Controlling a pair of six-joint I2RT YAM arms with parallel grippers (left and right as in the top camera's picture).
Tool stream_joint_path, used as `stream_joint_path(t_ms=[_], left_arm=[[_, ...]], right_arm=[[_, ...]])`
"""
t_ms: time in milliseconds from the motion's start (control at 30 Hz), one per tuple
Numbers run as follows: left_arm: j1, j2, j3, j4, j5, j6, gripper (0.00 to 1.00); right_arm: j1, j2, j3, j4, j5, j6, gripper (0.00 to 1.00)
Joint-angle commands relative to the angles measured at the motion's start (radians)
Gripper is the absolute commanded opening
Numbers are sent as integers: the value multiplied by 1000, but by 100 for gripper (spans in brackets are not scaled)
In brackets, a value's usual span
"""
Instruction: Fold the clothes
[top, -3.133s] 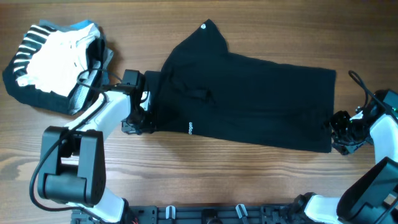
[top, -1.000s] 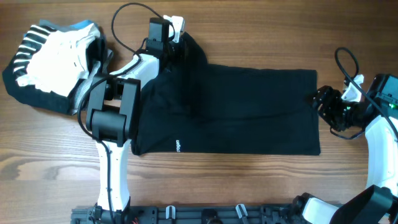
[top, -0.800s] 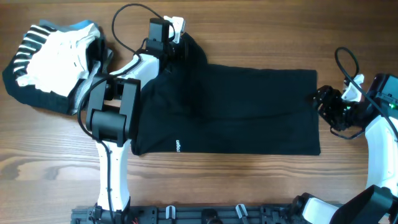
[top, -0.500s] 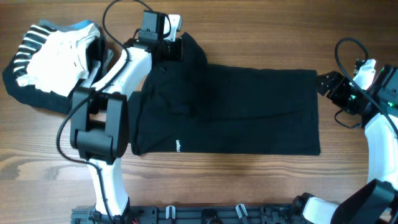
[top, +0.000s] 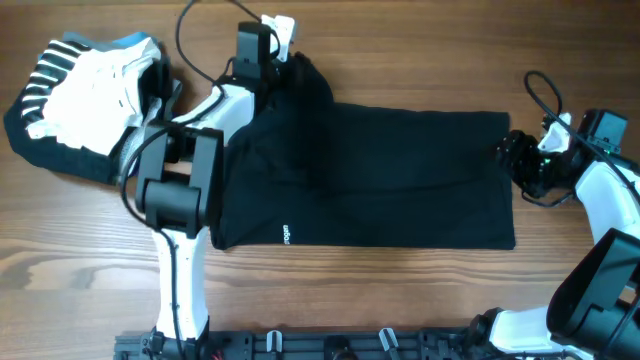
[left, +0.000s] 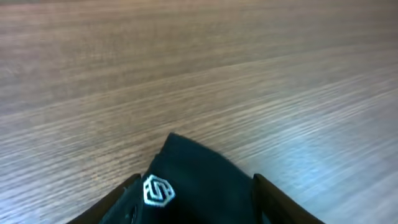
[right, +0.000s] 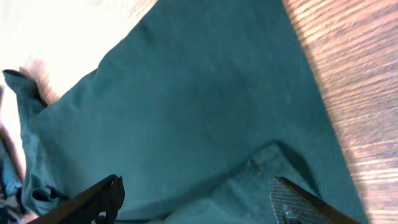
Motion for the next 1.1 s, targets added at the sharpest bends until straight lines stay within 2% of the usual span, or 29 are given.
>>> stream_joint_path(t_ms=[0, 100, 167, 200, 233, 367, 400, 533, 633, 833, 967, 1067], left_arm=[[5, 45, 3, 57, -14, 21, 54], [5, 62, 3, 76, -14, 21, 54], [2, 84, 3, 90, -13, 20, 47], [1, 94, 3, 92, -13, 20, 41], [0, 104, 3, 82, -13, 18, 27], [0, 103, 3, 76, -13, 15, 6], [0, 101, 3, 71, -12, 0, 4], [5, 20, 3, 5, -5, -36, 4], [7, -87, 3, -107, -5, -35, 4], [6, -244, 3, -302, -6, -35, 4], [6, -267, 3, -492, -5, -33, 4], [6, -267, 3, -733, -5, -33, 4]], right_arm=[[3, -45, -2, -11, -37, 3, 80], [3, -47, -2, -21, -48, 5, 81], [3, -47, -2, -34, -48, 4, 80], [3, -47, -2, -40, -49, 4, 80], [3, -47, -2, -46, -68, 0, 80], [3, -47, -2, -55, -74, -22, 80], [3, -47, -2, -62, -74, -22, 80], [3, -47, -2, -64, -74, -48, 80], [3, -47, -2, -63, -73, -114, 80], [3, -47, -2, 42, -38, -151, 80], [3, -47, -2, 136, -36, -126, 80], [3, -47, -2, 154, -35, -123, 80]])
